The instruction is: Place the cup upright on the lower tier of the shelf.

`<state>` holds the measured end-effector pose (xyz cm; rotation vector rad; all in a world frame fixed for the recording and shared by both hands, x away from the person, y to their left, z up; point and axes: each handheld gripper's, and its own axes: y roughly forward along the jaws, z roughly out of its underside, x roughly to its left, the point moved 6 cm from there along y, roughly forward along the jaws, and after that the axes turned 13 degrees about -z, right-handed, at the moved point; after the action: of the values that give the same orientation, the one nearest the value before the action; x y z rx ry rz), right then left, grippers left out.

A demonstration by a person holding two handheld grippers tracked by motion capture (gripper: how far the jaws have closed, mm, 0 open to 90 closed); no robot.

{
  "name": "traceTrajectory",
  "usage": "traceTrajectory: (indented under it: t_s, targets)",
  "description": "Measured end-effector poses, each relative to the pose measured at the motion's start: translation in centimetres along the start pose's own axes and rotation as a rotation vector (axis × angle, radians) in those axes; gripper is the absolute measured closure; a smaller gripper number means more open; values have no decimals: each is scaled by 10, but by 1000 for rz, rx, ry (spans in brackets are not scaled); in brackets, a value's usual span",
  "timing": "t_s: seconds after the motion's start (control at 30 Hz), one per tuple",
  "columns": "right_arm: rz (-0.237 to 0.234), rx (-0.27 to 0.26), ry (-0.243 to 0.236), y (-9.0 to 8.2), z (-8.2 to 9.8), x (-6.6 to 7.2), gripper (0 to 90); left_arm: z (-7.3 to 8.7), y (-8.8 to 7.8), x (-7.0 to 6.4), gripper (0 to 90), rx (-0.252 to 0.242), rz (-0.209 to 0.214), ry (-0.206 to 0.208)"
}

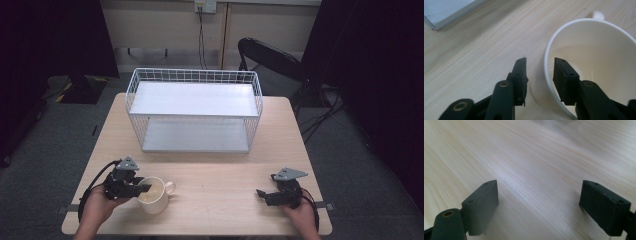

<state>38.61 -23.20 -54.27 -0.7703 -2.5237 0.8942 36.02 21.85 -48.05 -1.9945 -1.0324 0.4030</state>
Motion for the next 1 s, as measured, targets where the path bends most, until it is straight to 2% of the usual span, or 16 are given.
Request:
traceTrajectory:
  t_s: [0.1,0.27,0.33,0.4,0.43,0.47,0.5,0.53,0.7,0.73,0.77,0.8,1.0]
  targets:
    - [0,0,0,0,0,0,148,0,1,-1,721,8,-2,8]
    - [0,1,0,0,0,0,148,0,4,-3,747,31,-3,-6]
    - [0,1,0,0,0,0,148,-1,3,-2,786,34,-13,3]
    - [0,1,1,0,0,0,148,-1,3,-2,788,41,-14,-1]
    - [-1,1,0,0,0,0,148,-1,3,-2,791,45,-23,0]
    - [0,1,0,0,0,0,148,-1,2,-1,826,69,-65,4]
    - [0,1,0,0,0,0,148,-1,2,-1,827,69,-65,4]
    - [-1,1,1,0,0,0,148,-1,1,0,829,87,-70,-17]
    - [-1,1,1,0,0,0,148,-7,-2,-1,830,63,-97,-40]
    - [-1,1,0,0,0,0,148,-12,-5,1,831,48,-99,-67]
    - [-1,1,0,0,0,0,148,-12,-5,1,831,48,-99,-67]
    - [-1,1,1,0,0,0,148,-15,-6,1,830,42,-96,-86]
    - [-1,1,0,0,0,0,148,-18,0,3,831,45,-117,-97]
